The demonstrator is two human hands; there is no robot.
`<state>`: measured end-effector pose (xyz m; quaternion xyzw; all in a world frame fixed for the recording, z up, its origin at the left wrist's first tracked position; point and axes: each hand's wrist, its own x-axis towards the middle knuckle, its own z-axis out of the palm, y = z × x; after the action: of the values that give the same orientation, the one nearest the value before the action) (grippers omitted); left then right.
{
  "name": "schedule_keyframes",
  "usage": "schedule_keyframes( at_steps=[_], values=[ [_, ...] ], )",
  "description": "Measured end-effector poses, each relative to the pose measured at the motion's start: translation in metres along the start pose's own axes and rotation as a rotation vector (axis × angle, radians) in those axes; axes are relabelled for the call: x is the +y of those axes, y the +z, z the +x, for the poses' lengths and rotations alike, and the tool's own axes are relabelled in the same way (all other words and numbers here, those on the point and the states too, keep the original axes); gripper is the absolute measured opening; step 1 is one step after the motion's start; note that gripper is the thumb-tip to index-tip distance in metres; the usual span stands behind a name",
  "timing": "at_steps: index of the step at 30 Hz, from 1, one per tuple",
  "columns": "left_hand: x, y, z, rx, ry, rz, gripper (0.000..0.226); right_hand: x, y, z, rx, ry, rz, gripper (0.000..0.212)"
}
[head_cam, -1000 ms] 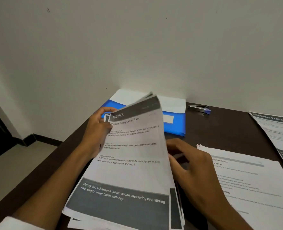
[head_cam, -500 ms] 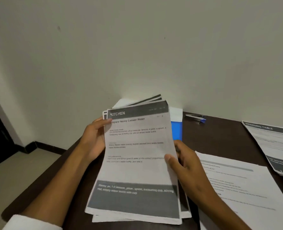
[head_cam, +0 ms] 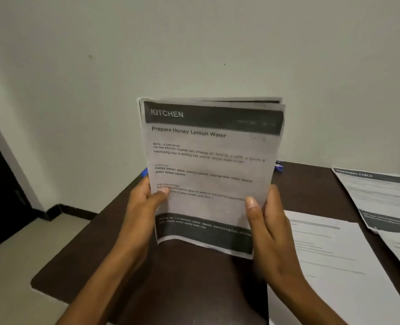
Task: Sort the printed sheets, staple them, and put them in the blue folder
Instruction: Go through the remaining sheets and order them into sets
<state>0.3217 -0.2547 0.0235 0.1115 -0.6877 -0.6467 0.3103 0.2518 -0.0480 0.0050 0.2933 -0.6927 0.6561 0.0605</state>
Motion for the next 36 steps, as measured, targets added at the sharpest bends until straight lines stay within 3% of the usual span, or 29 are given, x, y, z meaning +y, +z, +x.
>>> schedule_keyframes(
  at_steps=[7, 13, 23, 30, 36],
  values=[
    [-0.011, 0.017, -0.012, 0.072, 0.001, -0.017, 0.028, 0.001, 0.0, -0.006, 0.062, 0.005, -0.023, 0.024],
    [0.0, 0.006, -0.004, 0.044, 0.013, 0.19, 0.034, 0.002, -0.005, 0.006, 0.043, 0.022, -0.146, 0.017],
    [-0.022, -0.072, 0.002, -0.082, -0.257, 0.648, 0.015, 0.014, 0.014, -0.011, -0.241, 0.333, -0.515, 0.033],
    [-0.039, -0.097, -0.011, -0.044, -0.2, 0.871, 0.028, 0.019, 0.035, -0.021, -0.314, 0.35, -0.631, 0.017],
    [-0.037, -0.096, -0.011, -0.015, -0.145, 0.961, 0.03, 0.025, 0.046, -0.012, -0.287, 0.393, -0.691, 0.02]
  ],
)
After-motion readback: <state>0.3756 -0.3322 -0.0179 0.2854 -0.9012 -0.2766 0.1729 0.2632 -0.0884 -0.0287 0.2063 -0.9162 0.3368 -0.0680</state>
